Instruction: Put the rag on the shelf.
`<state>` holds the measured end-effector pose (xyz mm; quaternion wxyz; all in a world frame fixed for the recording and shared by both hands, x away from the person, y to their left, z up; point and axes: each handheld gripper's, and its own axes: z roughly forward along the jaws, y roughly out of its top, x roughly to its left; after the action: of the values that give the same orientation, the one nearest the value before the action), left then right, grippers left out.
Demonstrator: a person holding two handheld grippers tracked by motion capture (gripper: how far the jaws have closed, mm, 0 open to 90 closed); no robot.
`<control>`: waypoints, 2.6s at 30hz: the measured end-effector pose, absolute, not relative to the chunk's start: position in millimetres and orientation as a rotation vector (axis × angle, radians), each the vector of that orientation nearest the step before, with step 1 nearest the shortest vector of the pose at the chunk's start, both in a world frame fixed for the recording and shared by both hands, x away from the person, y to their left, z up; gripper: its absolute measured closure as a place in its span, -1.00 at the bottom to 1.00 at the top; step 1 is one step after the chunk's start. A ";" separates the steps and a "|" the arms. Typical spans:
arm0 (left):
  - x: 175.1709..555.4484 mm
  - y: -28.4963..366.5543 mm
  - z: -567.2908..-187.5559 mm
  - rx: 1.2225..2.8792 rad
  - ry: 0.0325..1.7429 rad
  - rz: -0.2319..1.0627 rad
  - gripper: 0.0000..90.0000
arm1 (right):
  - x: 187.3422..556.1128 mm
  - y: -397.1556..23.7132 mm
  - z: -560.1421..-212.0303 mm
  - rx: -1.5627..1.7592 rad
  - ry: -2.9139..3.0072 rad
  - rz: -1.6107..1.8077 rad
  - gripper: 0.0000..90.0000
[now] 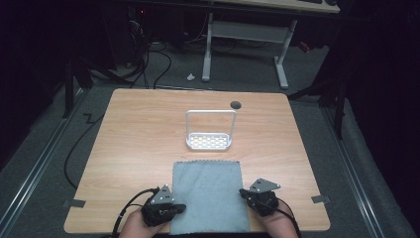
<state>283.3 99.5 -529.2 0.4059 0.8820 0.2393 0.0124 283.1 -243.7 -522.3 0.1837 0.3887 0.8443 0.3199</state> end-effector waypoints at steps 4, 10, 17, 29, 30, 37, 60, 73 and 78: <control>279.1 95.9 -528.5 2.239 0.575 0.044 0.95 | 279.1 -253.8 -523.9 1.123 2.364 0.938 0.99; 277.8 99.2 -528.9 2.234 0.554 0.022 0.83 | 275.9 -251.6 -523.3 1.098 2.366 0.910 0.98; 288.6 120.4 -522.2 2.130 0.667 0.143 0.68 | 275.8 -256.2 -519.8 1.097 2.335 0.948 0.79; 367.8 117.9 -528.4 1.978 1.052 0.328 0.47 | 275.1 -265.1 -512.2 1.090 2.215 1.038 0.59; 371.6 116.3 -528.5 1.969 1.056 0.324 0.49 | 275.3 -264.3 -513.0 1.085 2.216 1.037 0.58; 380.9 101.4 -534.0 2.004 1.078 0.318 0.56 | 276.7 -261.5 -515.1 1.077 2.219 1.042 0.50; 383.3 99.6 -535.1 2.014 1.056 0.286 0.96 | 369.1 -245.7 -527.2 1.334 2.155 0.981 0.40; 386.8 104.1 -536.0 1.988 1.067 0.213 0.97 | 373.4 -237.1 -528.8 1.307 2.203 0.952 0.81; 383.4 101.7 -534.9 2.007 1.052 0.265 0.99 | 370.8 -232.6 -528.8 1.276 2.209 0.936 0.98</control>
<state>383.4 101.7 -534.9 0.4167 0.7996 0.4192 0.1057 370.8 -232.6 -528.8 0.2106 0.4592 0.7947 0.3366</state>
